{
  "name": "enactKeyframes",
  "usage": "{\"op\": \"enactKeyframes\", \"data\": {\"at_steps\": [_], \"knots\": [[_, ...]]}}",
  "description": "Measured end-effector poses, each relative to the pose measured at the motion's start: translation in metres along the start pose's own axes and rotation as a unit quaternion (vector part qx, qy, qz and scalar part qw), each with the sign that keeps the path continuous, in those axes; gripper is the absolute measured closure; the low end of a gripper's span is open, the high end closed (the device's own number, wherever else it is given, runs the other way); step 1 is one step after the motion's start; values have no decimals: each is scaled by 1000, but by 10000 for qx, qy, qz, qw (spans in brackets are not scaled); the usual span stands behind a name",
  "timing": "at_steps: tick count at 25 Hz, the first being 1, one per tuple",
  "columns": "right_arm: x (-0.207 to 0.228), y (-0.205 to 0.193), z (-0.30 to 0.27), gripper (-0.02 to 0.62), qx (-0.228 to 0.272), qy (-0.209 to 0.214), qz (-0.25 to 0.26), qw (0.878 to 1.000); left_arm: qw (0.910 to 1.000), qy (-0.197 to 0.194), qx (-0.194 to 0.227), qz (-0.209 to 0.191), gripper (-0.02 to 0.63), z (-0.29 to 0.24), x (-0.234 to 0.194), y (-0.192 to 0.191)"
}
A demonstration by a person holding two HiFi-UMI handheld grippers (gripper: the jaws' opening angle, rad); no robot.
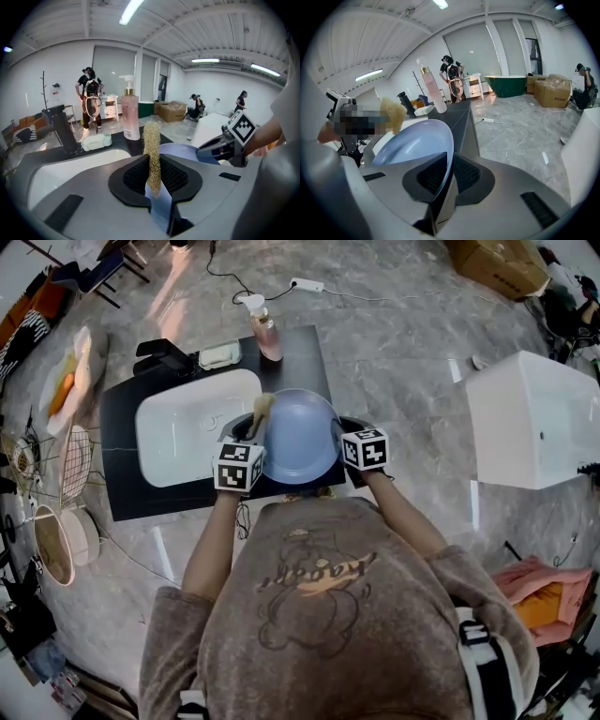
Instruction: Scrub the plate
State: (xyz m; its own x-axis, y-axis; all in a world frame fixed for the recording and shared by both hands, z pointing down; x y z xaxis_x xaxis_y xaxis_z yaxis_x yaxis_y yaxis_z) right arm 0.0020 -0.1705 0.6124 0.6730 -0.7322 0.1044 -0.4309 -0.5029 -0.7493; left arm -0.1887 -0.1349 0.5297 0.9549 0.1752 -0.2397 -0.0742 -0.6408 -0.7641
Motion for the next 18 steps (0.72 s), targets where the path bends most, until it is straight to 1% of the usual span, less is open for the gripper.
{"op": "enactKeyframes", "data": {"at_steps": [4,8,10,13,18], "knots": [[0,-2,-1,570,16,-19,4,10000,9985,191,-408,-297,541,-24,-2,-13],[1,-2,-2,570,33,-8,12,10000,9950,361,-840,-394,541,-41,-4,-26],[0,-2,-2,570,42,3,12,10000,9942,447,-893,-406,542,-48,-7,-30],[0,-2,-2,571,50,4,57,10000,9942,475,-898,-346,542,-57,-7,-30],[-1,-2,0,571,72,31,105,9999,9943,375,-982,-151,541,-69,-6,-30]]}}
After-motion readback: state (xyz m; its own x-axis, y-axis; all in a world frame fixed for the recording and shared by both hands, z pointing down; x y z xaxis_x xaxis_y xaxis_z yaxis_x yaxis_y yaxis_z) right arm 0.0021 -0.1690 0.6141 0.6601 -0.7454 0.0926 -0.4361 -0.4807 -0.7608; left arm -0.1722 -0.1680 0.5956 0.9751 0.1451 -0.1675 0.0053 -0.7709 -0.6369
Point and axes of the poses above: the fingertips, and each gripper's own axes: z backward along the fingers, x to its right, y out of its top, the point moved 2 cm from there along z, backward along the fingers, and after that the axes turned 15 degrees about z, right-handed, at the moved point
